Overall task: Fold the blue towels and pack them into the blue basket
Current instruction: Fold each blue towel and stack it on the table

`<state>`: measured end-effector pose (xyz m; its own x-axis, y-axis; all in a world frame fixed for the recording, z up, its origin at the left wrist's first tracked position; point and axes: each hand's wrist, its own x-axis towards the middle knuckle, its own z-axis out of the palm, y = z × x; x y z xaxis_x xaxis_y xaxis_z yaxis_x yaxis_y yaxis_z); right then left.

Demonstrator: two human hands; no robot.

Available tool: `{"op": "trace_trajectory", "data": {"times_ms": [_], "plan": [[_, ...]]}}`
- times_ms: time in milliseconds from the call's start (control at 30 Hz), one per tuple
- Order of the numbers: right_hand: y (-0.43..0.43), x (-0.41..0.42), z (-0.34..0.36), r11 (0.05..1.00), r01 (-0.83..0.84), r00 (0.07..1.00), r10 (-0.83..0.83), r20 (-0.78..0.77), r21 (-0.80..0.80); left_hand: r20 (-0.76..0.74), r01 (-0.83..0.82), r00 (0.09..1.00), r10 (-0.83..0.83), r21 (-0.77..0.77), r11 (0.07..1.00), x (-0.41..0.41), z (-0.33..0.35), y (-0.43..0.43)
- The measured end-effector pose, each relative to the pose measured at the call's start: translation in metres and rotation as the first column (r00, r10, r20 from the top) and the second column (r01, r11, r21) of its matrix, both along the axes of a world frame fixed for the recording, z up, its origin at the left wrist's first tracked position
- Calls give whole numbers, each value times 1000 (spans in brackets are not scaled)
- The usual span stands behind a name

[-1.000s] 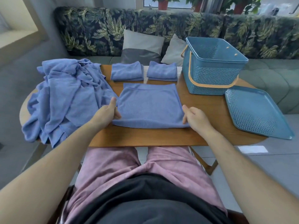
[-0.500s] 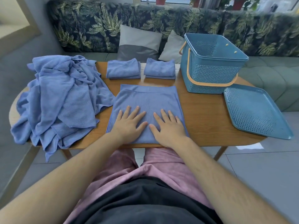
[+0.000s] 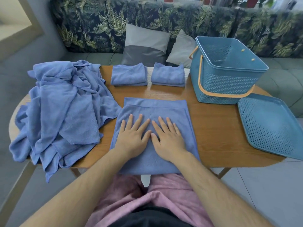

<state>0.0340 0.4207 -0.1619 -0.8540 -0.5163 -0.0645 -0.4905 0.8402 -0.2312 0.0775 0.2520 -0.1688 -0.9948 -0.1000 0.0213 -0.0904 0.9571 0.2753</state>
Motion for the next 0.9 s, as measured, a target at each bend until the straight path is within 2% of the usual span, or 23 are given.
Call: {"op": "trace_trajectory", "data": {"times_ms": [100,167,267,367,467,567,700,900], "plan": [[-2,3,-1,1000,16,1000,-16,-9,0,-11,-7,1000,7,-8,1000,2,-1,3],[-7,1,1,998,48,995,-52,-80,-48,-61,-34,998,34,5,999,-1,-3,6],[-19,-19,4,981,56,960,-104,-259,-186,-257,-74,963,77,21,997,-20,-1,3],[-42,-53,8,974,-23,959,-42,-281,-227,-385,-130,915,118,-4,992,-50,5,-12],[-63,-85,5,967,-106,966,45,-256,-230,-348,-186,921,174,-2,982,-79,12,-25],[-70,-100,-6,959,-83,980,29,-196,-270,-290,-170,943,162,-4,985,-89,8,-37],[-67,-103,-14,953,-87,975,21,-222,-291,-212,-183,959,189,46,982,-86,-7,-49],[-66,-103,-12,924,-70,961,-38,-274,-375,-403,-82,913,66,-22,996,-84,-5,-49]]}}
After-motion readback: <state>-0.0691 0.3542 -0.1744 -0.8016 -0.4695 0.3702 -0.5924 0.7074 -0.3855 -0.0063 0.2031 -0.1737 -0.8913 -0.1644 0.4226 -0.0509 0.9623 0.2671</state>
